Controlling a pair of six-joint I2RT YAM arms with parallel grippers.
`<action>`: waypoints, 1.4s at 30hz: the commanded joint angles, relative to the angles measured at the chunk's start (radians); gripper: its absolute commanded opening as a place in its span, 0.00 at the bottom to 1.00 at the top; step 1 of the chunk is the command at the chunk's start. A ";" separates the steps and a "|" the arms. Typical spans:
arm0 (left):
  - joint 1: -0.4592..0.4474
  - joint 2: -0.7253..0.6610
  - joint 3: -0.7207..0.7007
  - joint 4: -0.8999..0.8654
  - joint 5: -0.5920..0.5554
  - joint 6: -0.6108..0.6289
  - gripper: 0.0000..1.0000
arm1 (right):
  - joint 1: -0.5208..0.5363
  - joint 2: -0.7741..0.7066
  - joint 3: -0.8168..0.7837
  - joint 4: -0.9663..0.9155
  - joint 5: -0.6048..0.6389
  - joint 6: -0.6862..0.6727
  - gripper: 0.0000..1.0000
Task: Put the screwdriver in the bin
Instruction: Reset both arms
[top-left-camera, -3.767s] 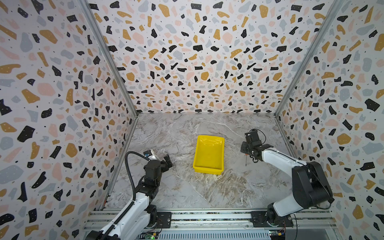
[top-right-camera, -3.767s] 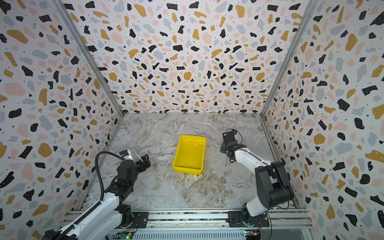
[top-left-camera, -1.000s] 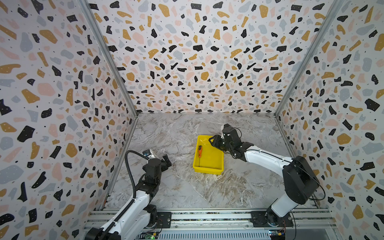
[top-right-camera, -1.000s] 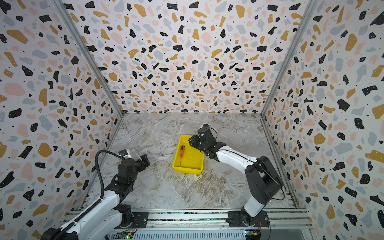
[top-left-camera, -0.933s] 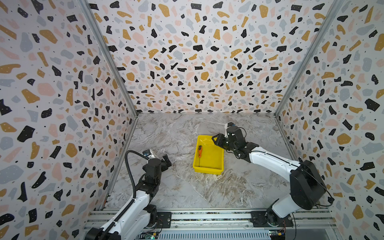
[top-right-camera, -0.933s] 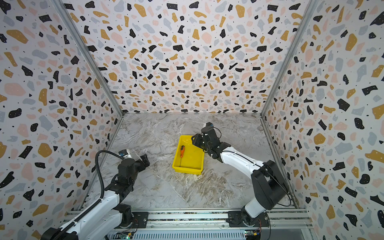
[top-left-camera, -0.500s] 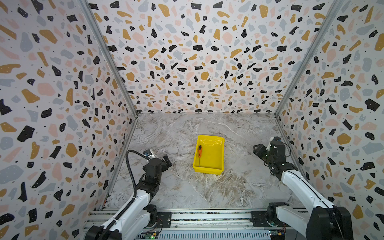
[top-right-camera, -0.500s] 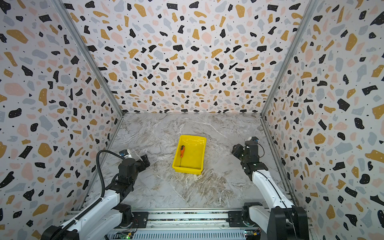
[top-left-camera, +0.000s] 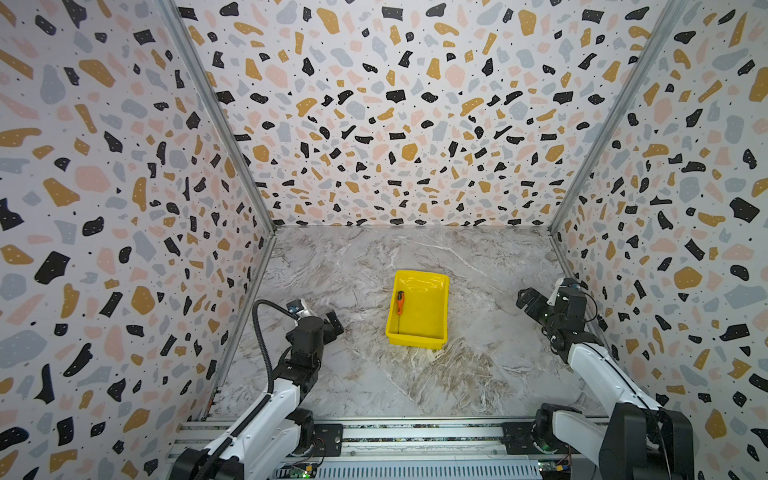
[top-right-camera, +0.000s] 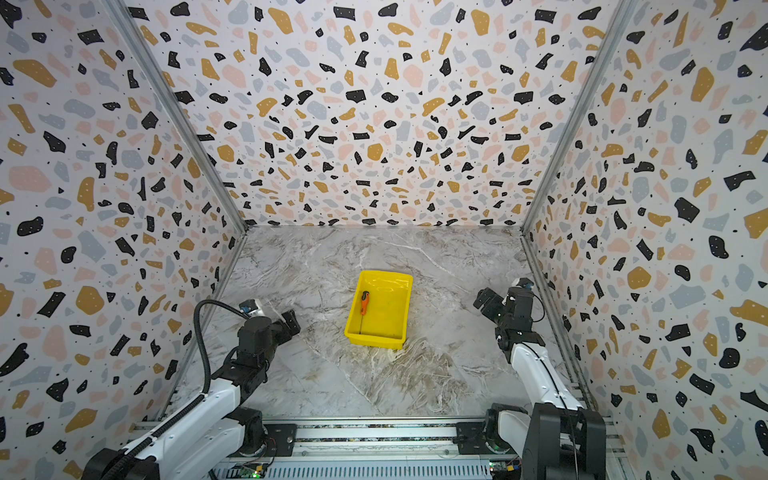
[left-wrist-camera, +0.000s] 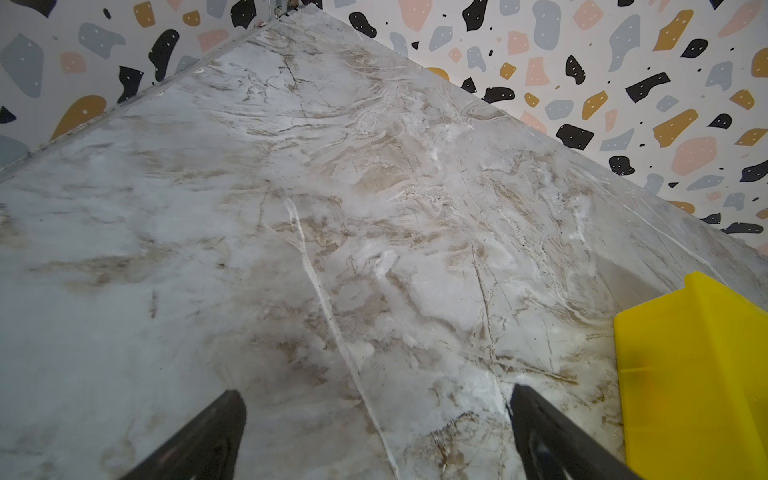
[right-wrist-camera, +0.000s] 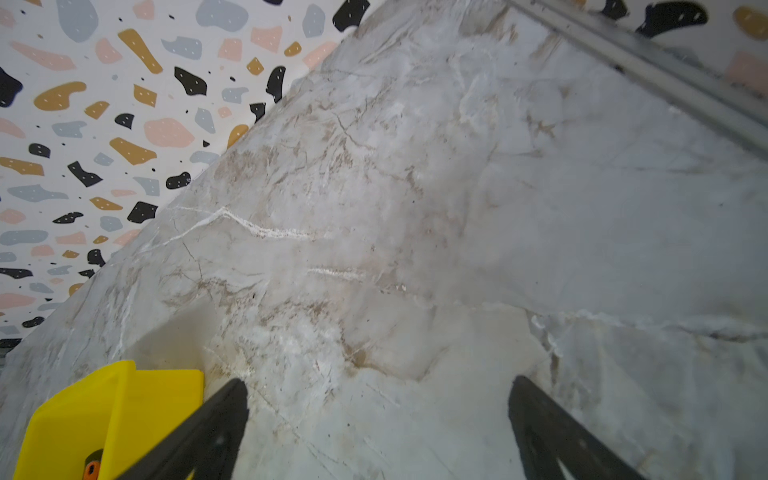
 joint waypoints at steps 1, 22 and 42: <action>-0.001 0.005 0.026 0.011 -0.007 -0.004 1.00 | 0.070 -0.061 -0.008 0.121 0.169 -0.136 0.99; -0.001 0.029 0.035 0.007 -0.009 -0.005 1.00 | 0.303 0.010 -0.263 0.695 0.363 -0.546 0.99; -0.001 0.047 0.034 0.021 -0.002 0.004 0.88 | 0.233 0.396 -0.410 1.317 0.184 -0.600 0.99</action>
